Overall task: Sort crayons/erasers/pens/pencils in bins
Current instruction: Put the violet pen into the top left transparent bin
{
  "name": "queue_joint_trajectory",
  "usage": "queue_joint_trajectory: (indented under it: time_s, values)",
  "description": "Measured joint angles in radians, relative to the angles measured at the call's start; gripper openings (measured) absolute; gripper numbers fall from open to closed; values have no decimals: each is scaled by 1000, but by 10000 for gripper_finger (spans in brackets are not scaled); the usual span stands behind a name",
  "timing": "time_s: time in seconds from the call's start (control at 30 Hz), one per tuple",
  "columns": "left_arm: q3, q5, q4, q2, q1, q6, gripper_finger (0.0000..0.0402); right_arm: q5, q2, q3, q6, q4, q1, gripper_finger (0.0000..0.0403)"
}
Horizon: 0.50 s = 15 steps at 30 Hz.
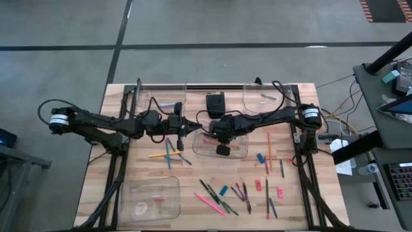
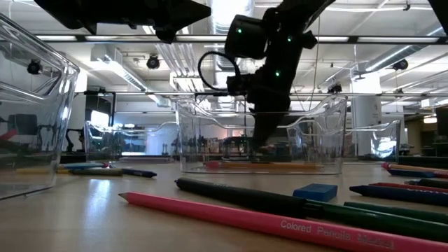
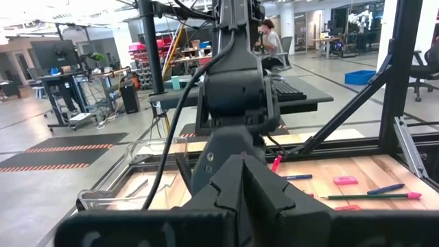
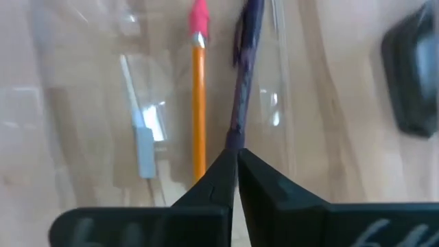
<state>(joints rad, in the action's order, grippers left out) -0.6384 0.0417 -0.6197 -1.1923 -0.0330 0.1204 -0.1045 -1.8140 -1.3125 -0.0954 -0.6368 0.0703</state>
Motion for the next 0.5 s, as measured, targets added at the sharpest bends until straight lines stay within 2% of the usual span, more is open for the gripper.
queue_joint_trajectory:
  time_s: [0.5]
  values:
    - [1,0,0,0,0,0,0,6,-5,70,-24,75,14,108]
